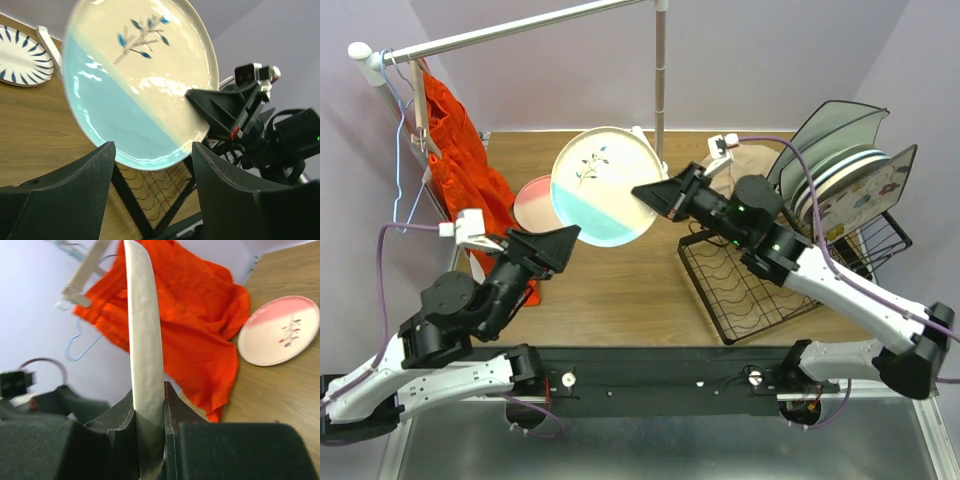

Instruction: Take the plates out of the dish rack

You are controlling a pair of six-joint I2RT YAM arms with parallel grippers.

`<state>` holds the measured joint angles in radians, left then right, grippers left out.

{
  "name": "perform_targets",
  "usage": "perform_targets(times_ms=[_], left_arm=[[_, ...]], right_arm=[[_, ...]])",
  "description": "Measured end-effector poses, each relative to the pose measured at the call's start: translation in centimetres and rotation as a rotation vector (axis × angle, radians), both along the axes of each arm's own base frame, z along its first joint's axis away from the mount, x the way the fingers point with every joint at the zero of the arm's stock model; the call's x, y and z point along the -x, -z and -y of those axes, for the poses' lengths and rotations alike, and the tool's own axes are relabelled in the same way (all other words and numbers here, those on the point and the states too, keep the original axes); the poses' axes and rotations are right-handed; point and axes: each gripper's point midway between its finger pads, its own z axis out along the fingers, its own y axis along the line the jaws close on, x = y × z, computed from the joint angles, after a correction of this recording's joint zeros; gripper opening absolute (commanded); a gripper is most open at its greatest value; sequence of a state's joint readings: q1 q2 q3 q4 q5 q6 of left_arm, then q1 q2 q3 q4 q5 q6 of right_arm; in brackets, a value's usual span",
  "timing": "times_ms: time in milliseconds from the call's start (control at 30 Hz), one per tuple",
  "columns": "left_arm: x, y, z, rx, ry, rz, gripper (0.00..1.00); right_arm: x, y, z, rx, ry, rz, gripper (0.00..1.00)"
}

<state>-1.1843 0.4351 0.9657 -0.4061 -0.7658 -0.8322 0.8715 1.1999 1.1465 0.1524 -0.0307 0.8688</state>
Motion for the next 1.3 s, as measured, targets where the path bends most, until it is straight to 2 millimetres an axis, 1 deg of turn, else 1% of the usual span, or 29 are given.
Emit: perform_targets(times_ms=[67,100,200,300,333,467,600,667,700,767,833,867,1033,1133,1233,1300], left_arm=[[-0.4,0.6,0.8,-0.067,0.0,0.003,0.72],[-0.5,0.9,1.1,-0.097,0.004,0.007,0.72],[-0.3,1.1,1.2,-0.153,0.022,0.039,0.72],[0.0,1.2,0.4,-0.183,0.026,0.093,0.72],[0.1,1.2,0.2,-0.185,0.024,0.101,0.72],[0.4,1.7,-1.1,-0.214,0.011,0.154,0.72],[0.6,3.1,-1.9,-0.255,0.006,0.195,0.72],[0.8,3.5,-2.3,-0.262,0.009,0.213,0.72],[0.9,3.5,-2.4,-0.262,0.009,0.221,0.72],[1.1,3.1,-2.9,-0.246,0.006,0.242,0.72],[1.3,2.6,-3.4,-0.227,0.002,0.255,0.72],[1.4,2.5,-3.6,-0.216,0.001,0.259,0.72],[1.5,2.4,-3.6,-0.211,0.003,0.261,0.71],[1.6,2.4,-3.4,-0.211,0.014,0.265,0.71],[1.6,2.5,-3.4,-0.212,0.018,0.265,0.71],[1.7,2.5,-3.5,-0.208,0.019,0.265,0.71]], right_arm=[[-1.3,0.7,-1.0,0.028,0.02,-0.009,0.01],[-2.3,1.6,-1.8,0.059,0.031,-0.021,0.01],[-4.6,3.3,-3.8,0.111,0.053,-0.038,0.01],[-6.6,5.7,-5.0,0.166,0.094,-0.06,0.01],[-7.2,6.9,-5.2,0.191,0.109,-0.071,0.01],[-8.9,9.7,-6.2,0.255,0.144,-0.101,0.01],[-11.4,11.9,-7.8,0.29,0.192,-0.122,0.01],[-12.3,12.5,-8.5,0.301,0.204,-0.127,0.01],[-13.2,13.4,-9.4,0.311,0.209,-0.135,0.01],[-14.6,14.3,-10.9,0.313,0.215,-0.137,0.01],[-15.6,15.2,-12.0,0.316,0.216,-0.139,0.01],[-16.2,16.1,-12.7,0.321,0.218,-0.146,0.01],[-17.8,20.5,-14.2,0.358,0.236,-0.195,0.01],[-18.8,22.6,-15.2,0.377,0.242,-0.209,0.01],[-19.6,24.1,-16.2,0.384,0.241,-0.213,0.01],[-20.1,24.7,-16.9,0.378,0.24,-0.214,0.01]])
